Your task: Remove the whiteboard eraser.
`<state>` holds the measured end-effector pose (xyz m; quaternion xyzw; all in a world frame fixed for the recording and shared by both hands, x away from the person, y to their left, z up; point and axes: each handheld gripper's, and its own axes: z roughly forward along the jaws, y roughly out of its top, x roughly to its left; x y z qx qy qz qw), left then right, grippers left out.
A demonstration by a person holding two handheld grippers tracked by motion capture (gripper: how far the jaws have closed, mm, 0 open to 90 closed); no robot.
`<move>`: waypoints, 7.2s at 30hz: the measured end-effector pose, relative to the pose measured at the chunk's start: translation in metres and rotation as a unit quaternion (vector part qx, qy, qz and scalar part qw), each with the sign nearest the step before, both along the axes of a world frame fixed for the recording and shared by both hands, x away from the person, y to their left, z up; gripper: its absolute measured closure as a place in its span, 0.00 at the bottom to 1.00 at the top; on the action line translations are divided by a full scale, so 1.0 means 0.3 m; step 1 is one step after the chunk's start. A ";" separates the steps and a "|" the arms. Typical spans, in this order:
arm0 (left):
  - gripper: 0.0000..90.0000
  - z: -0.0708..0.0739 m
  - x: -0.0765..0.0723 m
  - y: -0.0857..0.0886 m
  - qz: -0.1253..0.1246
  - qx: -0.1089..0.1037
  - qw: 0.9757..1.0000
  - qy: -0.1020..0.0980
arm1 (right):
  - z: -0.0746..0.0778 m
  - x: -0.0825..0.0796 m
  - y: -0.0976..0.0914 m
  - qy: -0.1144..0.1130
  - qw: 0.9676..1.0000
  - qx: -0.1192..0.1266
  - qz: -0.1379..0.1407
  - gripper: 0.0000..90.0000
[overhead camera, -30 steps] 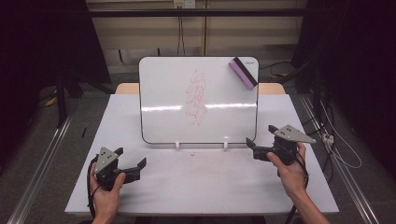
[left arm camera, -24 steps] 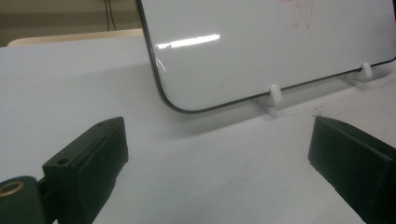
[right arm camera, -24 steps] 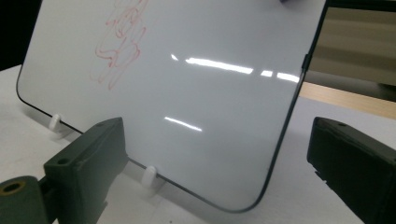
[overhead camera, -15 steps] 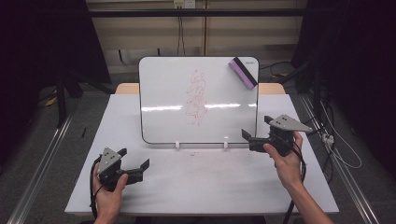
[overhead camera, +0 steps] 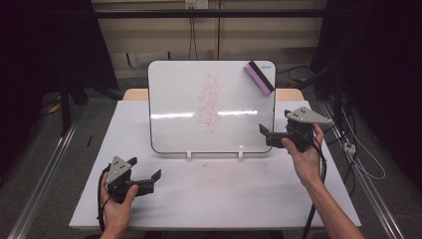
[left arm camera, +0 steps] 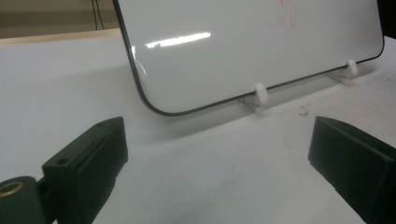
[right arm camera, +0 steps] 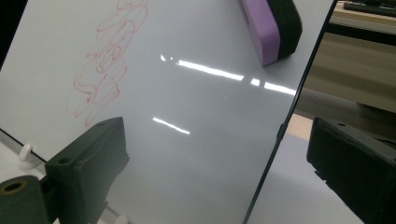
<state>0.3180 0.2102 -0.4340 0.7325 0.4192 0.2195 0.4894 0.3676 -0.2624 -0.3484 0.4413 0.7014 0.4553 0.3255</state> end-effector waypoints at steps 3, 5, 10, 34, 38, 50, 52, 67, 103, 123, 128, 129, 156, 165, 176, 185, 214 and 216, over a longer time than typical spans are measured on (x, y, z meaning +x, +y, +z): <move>0.05 0.000 -0.001 0.002 0.000 0.001 1.000 0.000 | 0.018 0.024 0.006 -0.001 1.000 0.005 0.004 0.05; 0.05 0.000 -0.001 0.003 0.001 -0.003 1.000 0.002 | 0.029 0.039 0.009 -0.007 1.000 -0.002 -0.003 0.04; 0.05 0.001 -0.002 0.009 0.003 -0.003 1.000 0.003 | 0.046 0.071 0.012 -0.003 1.000 -0.009 -0.012 0.08; 0.05 -0.011 0.008 0.001 -0.002 -0.006 1.000 0.016 | 0.154 0.217 0.043 -0.012 0.997 -0.079 -0.010 0.11; 0.05 -0.014 0.008 0.003 -0.003 -0.004 1.000 0.023 | 0.171 0.242 0.052 -0.015 0.995 -0.096 -0.015 0.15; 0.05 -0.008 0.004 0.006 -0.002 -0.003 1.000 0.019 | 0.173 0.298 0.083 -0.006 0.989 -0.141 -0.034 0.42; 0.05 -0.009 0.005 0.007 -0.001 -0.003 1.000 0.018 | 0.171 0.306 0.080 -0.003 0.989 -0.142 -0.039 0.47; 0.05 -0.010 0.006 0.007 -0.002 -0.001 1.000 0.021 | 0.157 0.325 0.107 0.000 0.983 -0.182 -0.036 0.70; 0.05 -0.005 0.006 0.013 0.006 -0.005 1.000 0.017 | 0.149 0.229 0.045 -0.028 0.993 -0.113 -0.024 0.72; 0.05 0.004 0.006 0.016 0.013 -0.010 1.000 0.005 | 0.050 0.107 0.056 -0.037 0.998 -0.037 0.021 0.73; 0.05 0.002 0.009 0.024 0.018 -0.011 1.000 0.003 | 0.030 0.077 0.053 -0.039 0.999 -0.022 0.025 0.73; 0.05 0.002 0.009 0.026 0.018 -0.012 1.000 0.002 | 0.019 0.068 0.052 -0.038 0.999 -0.012 0.028 0.73; 0.05 0.063 0.007 -0.031 0.004 -0.024 0.999 -0.038 | -0.127 -0.095 0.151 -0.029 0.993 0.066 0.095 0.73; 0.05 0.077 0.034 -0.119 -0.026 -0.018 0.999 -0.041 | -0.158 -0.108 0.202 -0.018 0.989 0.087 0.114 0.73; 0.03 0.132 0.040 -0.273 -0.081 -0.042 0.993 -0.071 | -0.184 -0.117 0.294 -0.012 0.984 0.116 0.137 0.73; 0.04 0.151 0.063 -0.366 -0.080 -0.113 0.987 -0.087 | -0.217 -0.130 0.332 -0.005 0.981 0.132 0.145 0.73; 0.38 0.116 0.130 -0.491 -0.068 -0.189 0.977 -0.073 | -0.262 -0.135 0.375 0.026 0.969 0.206 0.135 0.73; 0.40 0.112 0.132 -0.499 -0.062 -0.194 0.976 -0.075 | -0.265 -0.133 0.377 0.030 0.967 0.213 0.132 0.73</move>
